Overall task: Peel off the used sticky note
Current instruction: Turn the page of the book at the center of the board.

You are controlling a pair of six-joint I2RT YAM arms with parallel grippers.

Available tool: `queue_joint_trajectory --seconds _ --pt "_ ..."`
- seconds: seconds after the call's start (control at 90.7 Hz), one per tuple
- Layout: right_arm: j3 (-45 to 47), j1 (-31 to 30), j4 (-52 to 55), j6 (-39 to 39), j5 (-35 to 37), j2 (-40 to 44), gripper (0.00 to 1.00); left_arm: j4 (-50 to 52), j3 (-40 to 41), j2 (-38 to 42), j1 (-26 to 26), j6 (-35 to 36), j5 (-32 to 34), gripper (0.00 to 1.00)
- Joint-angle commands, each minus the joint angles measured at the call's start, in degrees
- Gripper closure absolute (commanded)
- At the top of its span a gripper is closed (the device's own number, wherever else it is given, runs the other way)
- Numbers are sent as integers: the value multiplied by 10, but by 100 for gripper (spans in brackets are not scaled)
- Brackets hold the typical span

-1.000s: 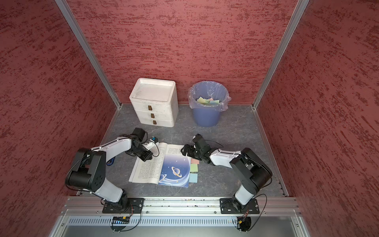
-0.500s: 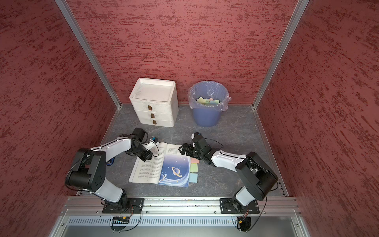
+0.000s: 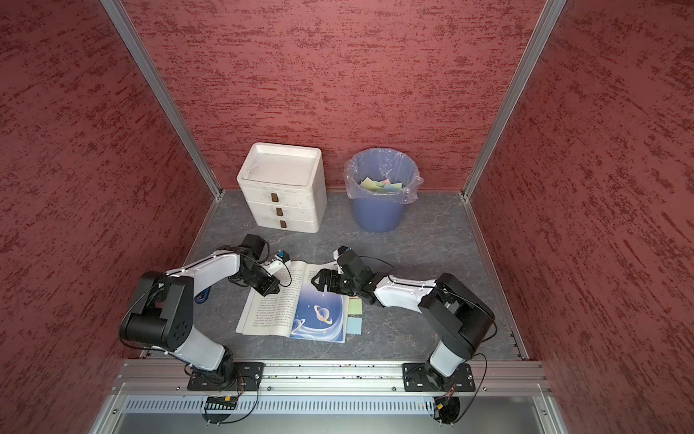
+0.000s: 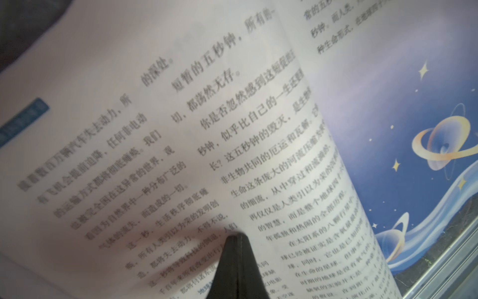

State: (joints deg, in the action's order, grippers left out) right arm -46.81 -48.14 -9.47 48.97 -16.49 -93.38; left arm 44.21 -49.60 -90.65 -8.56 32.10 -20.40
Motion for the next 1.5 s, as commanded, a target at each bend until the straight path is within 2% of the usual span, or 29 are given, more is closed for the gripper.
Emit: queue_joint_trajectory --seconds 0.0,0.242,0.551,0.661,0.815,1.025,1.179,1.267,1.344,1.488 --pt "-32 -29 7 -12 11 28 3 27 -19 14 21 19 -47 100" --pt "-106 -74 17 -4 26 -39 1 68 -56 15 112 51 -107 100" --pt "-178 -90 -44 40 -10 -141 2 135 -114 54 231 103 -152 100" --pt "-194 -90 -73 54 -25 -167 1 159 -136 61 250 107 -174 100" --pt "-211 -90 -107 61 -53 -174 2 174 -137 74 240 99 -204 100" --pt "-141 -78 -109 43 -26 -82 1 165 -122 78 198 67 -223 100" --pt "-83 -60 -118 52 -18 -51 2 122 -96 54 135 31 -195 100" --pt "-47 -48 -120 55 -11 -27 2 103 -89 37 119 20 -175 100" --pt "-21 -31 -74 38 0 8 2 104 -91 34 107 14 -168 100" --pt "21 26 73 -18 71 105 1 106 -96 70 56 -9 -148 100"
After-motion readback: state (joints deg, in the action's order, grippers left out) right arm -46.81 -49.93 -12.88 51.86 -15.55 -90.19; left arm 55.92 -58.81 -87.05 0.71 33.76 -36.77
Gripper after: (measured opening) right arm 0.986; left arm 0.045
